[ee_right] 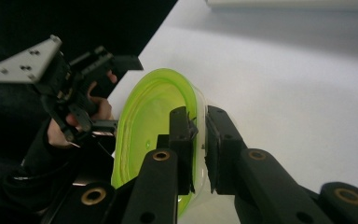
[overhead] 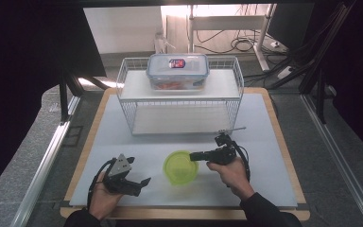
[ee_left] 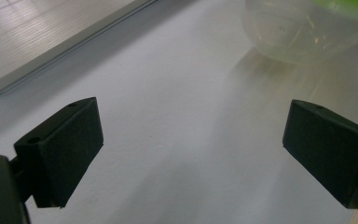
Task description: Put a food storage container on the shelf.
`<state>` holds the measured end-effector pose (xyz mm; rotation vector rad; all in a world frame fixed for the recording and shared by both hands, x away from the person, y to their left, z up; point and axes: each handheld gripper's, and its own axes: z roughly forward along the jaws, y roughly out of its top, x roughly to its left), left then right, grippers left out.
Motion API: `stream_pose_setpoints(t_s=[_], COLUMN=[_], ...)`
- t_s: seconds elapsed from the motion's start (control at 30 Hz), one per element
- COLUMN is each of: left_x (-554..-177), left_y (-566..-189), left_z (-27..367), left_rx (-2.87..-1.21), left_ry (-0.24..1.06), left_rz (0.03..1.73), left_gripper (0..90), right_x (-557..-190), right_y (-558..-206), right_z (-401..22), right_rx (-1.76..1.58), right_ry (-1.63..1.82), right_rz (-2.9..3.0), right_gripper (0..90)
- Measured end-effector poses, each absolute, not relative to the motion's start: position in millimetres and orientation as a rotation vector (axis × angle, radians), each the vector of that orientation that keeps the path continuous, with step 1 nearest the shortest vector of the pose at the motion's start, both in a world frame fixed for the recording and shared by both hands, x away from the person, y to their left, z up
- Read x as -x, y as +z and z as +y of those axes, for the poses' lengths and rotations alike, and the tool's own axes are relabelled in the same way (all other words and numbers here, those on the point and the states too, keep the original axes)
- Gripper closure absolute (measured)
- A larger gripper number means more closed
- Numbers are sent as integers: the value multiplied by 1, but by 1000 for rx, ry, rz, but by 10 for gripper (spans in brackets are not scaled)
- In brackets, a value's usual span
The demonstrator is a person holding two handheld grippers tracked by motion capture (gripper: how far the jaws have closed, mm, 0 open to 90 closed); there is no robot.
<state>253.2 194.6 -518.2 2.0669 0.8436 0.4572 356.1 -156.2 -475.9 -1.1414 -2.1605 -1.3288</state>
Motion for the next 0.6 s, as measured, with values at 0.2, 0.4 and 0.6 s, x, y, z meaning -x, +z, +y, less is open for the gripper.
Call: stream_pose_setpoints(t_s=[0.2,0.4,0.6], left_x=[-253,-253,-253], left_y=[-518,-518,-519], left_z=[194,194,194], left_rx=[-2069,-2071,-2072], left_ry=[457,457,455], left_rz=[840,838,838], left_gripper=[48,48,48], right_x=[-358,-362,-365], right_y=[-461,-449,-437], right_z=[-166,-173,-176], right_rx=[1161,1176,1183], right_ry=[-1377,-1409,-1435], right_rz=[-2135,-2111,-2114], right_gripper=[824,824,824])
